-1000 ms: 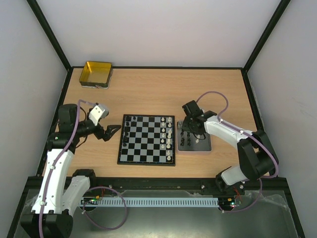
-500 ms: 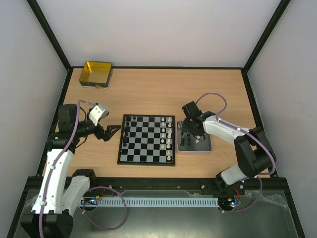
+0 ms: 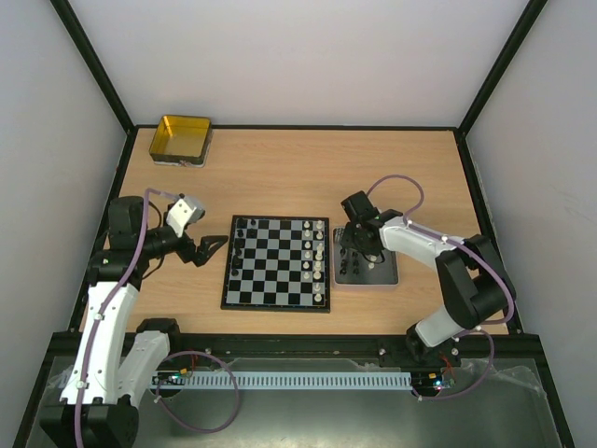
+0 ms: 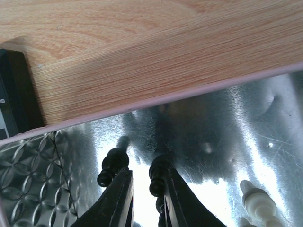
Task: Set up the chess pieces on the board
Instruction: Pick up the chess piece from the storage box.
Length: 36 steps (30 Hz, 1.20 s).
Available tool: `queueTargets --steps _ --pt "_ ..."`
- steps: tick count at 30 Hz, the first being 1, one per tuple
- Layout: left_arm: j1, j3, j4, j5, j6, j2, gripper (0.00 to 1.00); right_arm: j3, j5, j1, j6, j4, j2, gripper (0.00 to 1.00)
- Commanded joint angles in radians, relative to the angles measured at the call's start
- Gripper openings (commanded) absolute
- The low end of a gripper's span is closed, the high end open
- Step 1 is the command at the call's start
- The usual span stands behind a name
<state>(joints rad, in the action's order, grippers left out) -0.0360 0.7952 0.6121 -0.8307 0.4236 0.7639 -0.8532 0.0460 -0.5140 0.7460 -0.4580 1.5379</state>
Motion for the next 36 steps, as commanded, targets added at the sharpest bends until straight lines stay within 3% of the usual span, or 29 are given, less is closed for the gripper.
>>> queueTargets --steps 1,10,13,20,31,36 --pt "-0.010 -0.008 0.006 -0.033 0.017 -0.011 0.98 0.016 -0.011 0.006 -0.009 0.016 0.026 0.18" --pt "-0.012 -0.008 0.009 -0.042 0.021 -0.012 0.98 0.030 -0.011 0.011 -0.013 0.030 0.038 0.18" --pt "-0.012 -0.008 0.010 -0.042 0.020 -0.014 0.98 0.034 -0.012 0.013 -0.013 0.031 0.042 0.10" --pt "-0.012 -0.010 0.009 -0.045 0.023 -0.012 0.98 0.023 -0.042 0.015 -0.019 0.004 0.016 0.06" --pt "-0.012 -0.011 0.011 -0.046 0.024 -0.003 0.98 -0.072 -0.112 0.011 -0.063 -0.185 -0.095 0.02" --pt "-0.012 -0.011 0.009 -0.044 0.024 -0.006 0.98 -0.176 -0.175 -0.109 -0.028 -0.275 -0.113 0.02"
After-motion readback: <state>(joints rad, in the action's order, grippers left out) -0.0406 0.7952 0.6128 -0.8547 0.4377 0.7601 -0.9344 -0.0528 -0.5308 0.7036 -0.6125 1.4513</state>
